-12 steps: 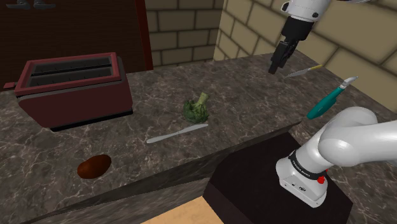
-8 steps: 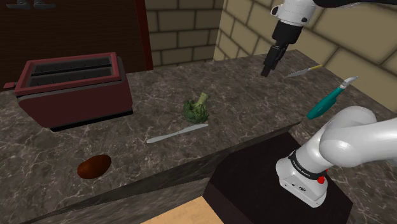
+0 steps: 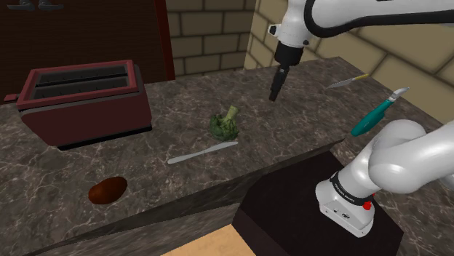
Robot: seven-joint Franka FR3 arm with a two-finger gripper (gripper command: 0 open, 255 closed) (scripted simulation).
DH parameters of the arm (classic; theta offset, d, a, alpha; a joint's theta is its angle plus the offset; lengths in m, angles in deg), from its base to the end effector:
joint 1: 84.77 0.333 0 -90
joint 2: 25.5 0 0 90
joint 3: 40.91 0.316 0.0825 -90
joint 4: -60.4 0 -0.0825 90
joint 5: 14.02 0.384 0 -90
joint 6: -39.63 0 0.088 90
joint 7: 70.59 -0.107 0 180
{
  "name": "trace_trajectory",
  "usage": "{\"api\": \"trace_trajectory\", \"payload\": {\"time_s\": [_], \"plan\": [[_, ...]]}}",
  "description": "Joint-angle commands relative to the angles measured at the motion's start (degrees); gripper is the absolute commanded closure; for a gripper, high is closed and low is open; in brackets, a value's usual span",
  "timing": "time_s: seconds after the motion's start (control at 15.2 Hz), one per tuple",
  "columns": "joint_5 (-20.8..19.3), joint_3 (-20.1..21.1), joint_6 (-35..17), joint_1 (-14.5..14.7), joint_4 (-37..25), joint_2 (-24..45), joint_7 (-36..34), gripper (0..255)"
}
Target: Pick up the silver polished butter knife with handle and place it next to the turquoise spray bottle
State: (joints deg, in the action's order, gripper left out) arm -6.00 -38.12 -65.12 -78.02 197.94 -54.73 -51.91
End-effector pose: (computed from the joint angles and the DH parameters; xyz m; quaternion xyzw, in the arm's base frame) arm 0.3823 0.0772 0.4947 -0.9733 -0.2206 0.0263 0.0576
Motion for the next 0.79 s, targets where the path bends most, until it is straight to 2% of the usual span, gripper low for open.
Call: {"api": "trace_trajectory", "payload": {"time_s": [0.0, 0.73], "plan": [[0.2, 1.2, -2.8, 1.6, -1.0, 3.5, 1.8, 0], [-1.2, 8.0, -16.0, 8.6, -6.8, 21.2, 10.2, 0]]}}
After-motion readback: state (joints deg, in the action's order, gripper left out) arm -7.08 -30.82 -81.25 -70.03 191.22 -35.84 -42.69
